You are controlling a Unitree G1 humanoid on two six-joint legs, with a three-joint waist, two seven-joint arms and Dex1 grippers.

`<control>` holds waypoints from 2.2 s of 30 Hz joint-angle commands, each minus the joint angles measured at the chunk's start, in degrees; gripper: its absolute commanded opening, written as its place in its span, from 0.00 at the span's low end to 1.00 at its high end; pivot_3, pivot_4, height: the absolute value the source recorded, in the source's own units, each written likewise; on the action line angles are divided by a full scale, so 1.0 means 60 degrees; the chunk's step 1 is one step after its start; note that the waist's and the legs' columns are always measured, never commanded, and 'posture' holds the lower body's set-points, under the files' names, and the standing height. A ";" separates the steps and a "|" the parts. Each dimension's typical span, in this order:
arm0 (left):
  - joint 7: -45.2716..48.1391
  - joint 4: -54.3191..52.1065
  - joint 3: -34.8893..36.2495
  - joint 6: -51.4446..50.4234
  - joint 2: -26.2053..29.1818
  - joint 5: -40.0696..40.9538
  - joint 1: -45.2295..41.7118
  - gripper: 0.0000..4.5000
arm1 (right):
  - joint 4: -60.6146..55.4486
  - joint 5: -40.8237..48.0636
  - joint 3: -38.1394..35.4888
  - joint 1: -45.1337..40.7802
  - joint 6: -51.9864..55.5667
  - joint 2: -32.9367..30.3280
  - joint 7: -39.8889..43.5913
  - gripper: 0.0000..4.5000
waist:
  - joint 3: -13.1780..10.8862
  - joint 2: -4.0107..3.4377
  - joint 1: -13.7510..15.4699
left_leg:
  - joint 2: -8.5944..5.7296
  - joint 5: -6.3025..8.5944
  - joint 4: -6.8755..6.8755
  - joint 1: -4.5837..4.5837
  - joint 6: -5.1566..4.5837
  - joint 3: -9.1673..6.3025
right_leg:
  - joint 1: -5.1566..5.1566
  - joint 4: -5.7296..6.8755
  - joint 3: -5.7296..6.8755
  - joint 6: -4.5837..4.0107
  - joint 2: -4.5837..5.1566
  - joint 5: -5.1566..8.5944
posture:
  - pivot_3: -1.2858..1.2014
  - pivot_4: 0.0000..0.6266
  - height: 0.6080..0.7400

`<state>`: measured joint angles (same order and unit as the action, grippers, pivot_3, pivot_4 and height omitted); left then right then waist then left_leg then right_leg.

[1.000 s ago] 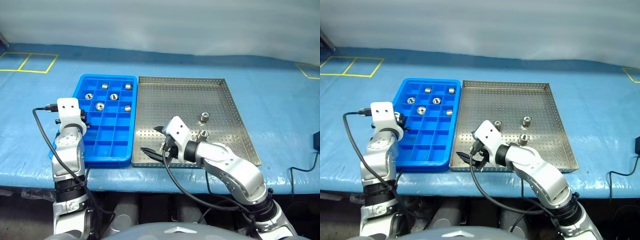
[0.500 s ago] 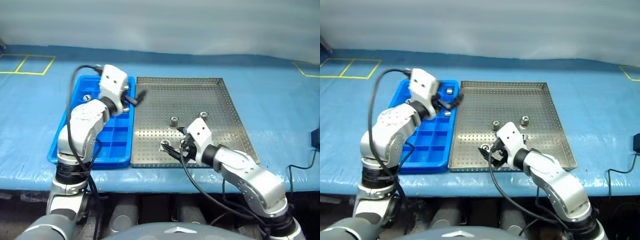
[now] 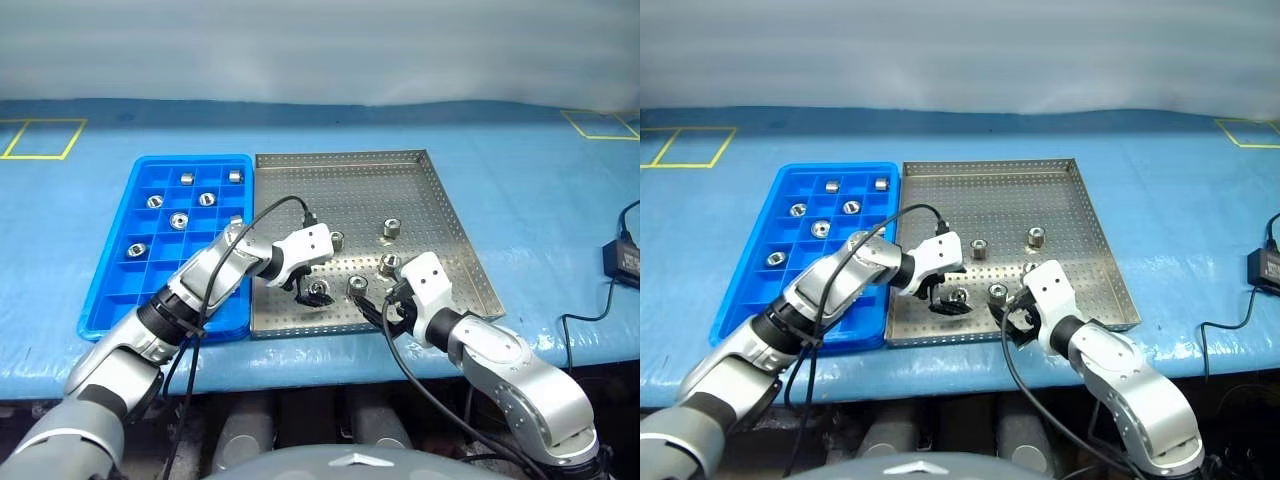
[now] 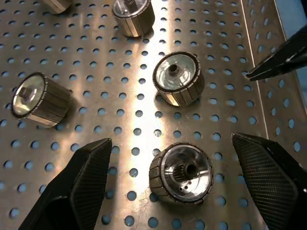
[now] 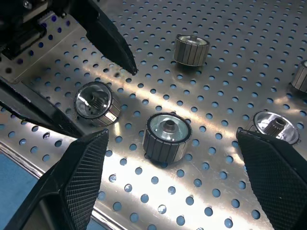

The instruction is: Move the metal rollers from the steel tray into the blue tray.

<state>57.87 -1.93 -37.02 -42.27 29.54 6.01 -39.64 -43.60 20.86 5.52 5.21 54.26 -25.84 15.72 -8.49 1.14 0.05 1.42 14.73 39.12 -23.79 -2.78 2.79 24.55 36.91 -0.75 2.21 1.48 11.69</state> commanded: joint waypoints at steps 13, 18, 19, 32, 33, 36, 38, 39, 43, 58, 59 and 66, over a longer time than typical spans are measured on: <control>0.0424 -0.0105 -0.0227 0.0822 -0.0010 -0.1449 -0.0248 0.39 | -0.0278 -0.0080 0.0027 -0.0143 -0.0301 0.0267 -0.0142 1.00 | 0.0000 -0.0001 -0.0134 | 0.0004 0.0000 0.0001 0.0001 0.0000 -0.0001 | 0.0001 0.0004 0.0000 0.0003 -0.0002 0.0000 | 0.50 0.24 1.00; -0.0848 -0.1136 0.1879 -0.0321 -0.0064 -0.0943 0.0234 0.38 | -0.0121 -0.0054 0.0384 -0.0706 -0.0304 0.0259 0.0058 1.00 | -0.0004 -0.0004 -0.0127 | 0.0012 -0.0001 0.0002 0.0000 0.0000 -0.0003 | 0.0005 0.0007 0.0002 0.0004 -0.0005 -0.0001 | 0.52 0.24 1.00; -0.1247 -0.1402 0.2392 -0.0600 -0.0158 -0.0881 0.0402 0.38 | -0.0085 -0.0049 0.0470 -0.0838 -0.0304 0.0250 0.0103 1.00 | -0.0004 -0.0004 -0.0119 | 0.0012 -0.0001 0.0001 0.0000 0.0000 -0.0005 | 0.0005 0.0006 0.0002 0.0005 -0.0004 -0.0001 | 0.53 0.24 1.00; -0.8315 -0.6391 0.6956 -0.2441 -0.3918 -0.2271 0.4131 0.38 | 0.1227 0.0013 0.2273 -0.3563 -0.0747 0.0754 0.1481 1.00 | -0.0009 0.0006 0.0252 | 0.0000 -0.0002 0.0000 0.0006 0.0004 -0.0018 | -0.0013 -0.0001 0.0007 0.0056 0.0002 -0.0062 | 0.59 0.24 1.00; -0.8648 -0.6547 0.6892 -0.2424 -0.3993 -0.2502 0.4426 0.38 | 0.1340 0.0020 0.2417 -0.3718 -0.0827 0.0817 0.1620 1.00 | -0.0009 0.0006 0.0329 | -0.0001 -0.0002 0.0000 0.0005 0.0004 -0.0019 | -0.0014 -0.0001 0.0007 0.0054 0.0003 -0.0063 | 0.60 0.24 1.00; -0.9300 -0.6679 0.6580 -0.2464 -0.3972 -0.3016 0.5226 0.38 | 0.1564 0.0047 0.2720 -0.4008 -0.1056 0.0970 0.1974 1.00 | -0.0009 0.0009 0.0537 | -0.0002 -0.0004 0.0001 0.0004 0.0007 -0.0028 | -0.0016 -0.0002 0.0016 0.0038 0.0005 -0.0071 | 0.61 0.24 1.00; -0.9699 -0.6705 0.6570 -0.2317 -0.4253 -0.3134 0.5653 0.38 | 0.1684 0.0018 0.2885 -0.4129 -0.1194 0.1055 0.2155 1.00 | -0.0009 0.0009 0.0651 | -0.0005 -0.0004 0.0002 0.0006 0.0007 -0.0028 | -0.0020 -0.0003 0.0018 0.0011 0.0010 -0.0055 | 0.62 0.24 1.00; -0.9888 -0.6644 0.6451 -0.2194 -0.4199 -0.3338 0.5864 0.38 | 0.1734 0.0005 0.2956 -0.4165 -0.1265 0.1096 0.2240 1.00 | -0.0009 0.0010 0.0705 | -0.0005 -0.0004 0.0003 0.0005 0.0006 -0.0027 | -0.0020 -0.0004 0.0019 0.0002 0.0014 -0.0049 | 0.62 0.24 1.00; -1.0243 -0.6407 0.6583 -0.2097 -0.4414 -0.3394 0.6196 0.38 | 0.1870 -0.0065 0.3106 -0.4214 -0.1437 0.1172 0.2392 1.00 | -0.0010 0.0012 0.0855 | -0.0009 -0.0004 0.0005 0.0002 0.0006 -0.0028 | -0.0018 -0.0006 0.0025 0.0000 0.0028 -0.0047 | 0.62 0.24 1.00; -1.0218 -0.6001 0.6800 -0.2574 -0.4731 -0.2903 0.6098 0.68 | 0.1401 -0.0147 0.2725 -0.3338 -0.1302 0.1176 0.1923 1.00 | -0.0009 0.0011 0.0824 | -0.0002 -0.0004 -0.0001 0.0003 0.0008 -0.0032 | -0.0012 0.0000 0.0046 -0.0028 0.0037 -0.0031 | 0.60 0.24 1.00; -1.0071 -0.6140 0.6701 -0.2465 -0.4659 -0.2806 0.5915 0.76 | 0.1267 -0.0111 0.2619 -0.3201 -0.1249 0.1099 0.1889 1.00 | -0.0010 0.0012 0.0841 | -0.0002 -0.0004 0.0000 0.0003 0.0009 -0.0034 | -0.0013 0.0000 0.0049 -0.0026 0.0038 -0.0029 | 0.60 0.24 1.00; -0.8402 -0.6016 0.5906 -0.2006 -0.4303 -0.1447 0.3969 0.97 | 0.0677 0.0005 0.1463 -0.2478 -0.0885 0.0677 0.1463 1.00 | -0.0011 0.0014 0.0794 | -0.0012 -0.0003 0.0005 -0.0011 0.0007 -0.0034 | -0.0011 -0.0008 0.0056 -0.0031 0.0052 -0.0034 | 0.57 0.24 1.00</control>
<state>4.81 -37.01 0.00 -55.14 3.59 -5.10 -14.29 -37.03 20.45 16.81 -9.88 48.76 -21.66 25.45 -8.55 1.22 4.81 1.35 14.72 39.14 -23.86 -2.73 2.60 24.49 36.86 -0.42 2.02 1.77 11.49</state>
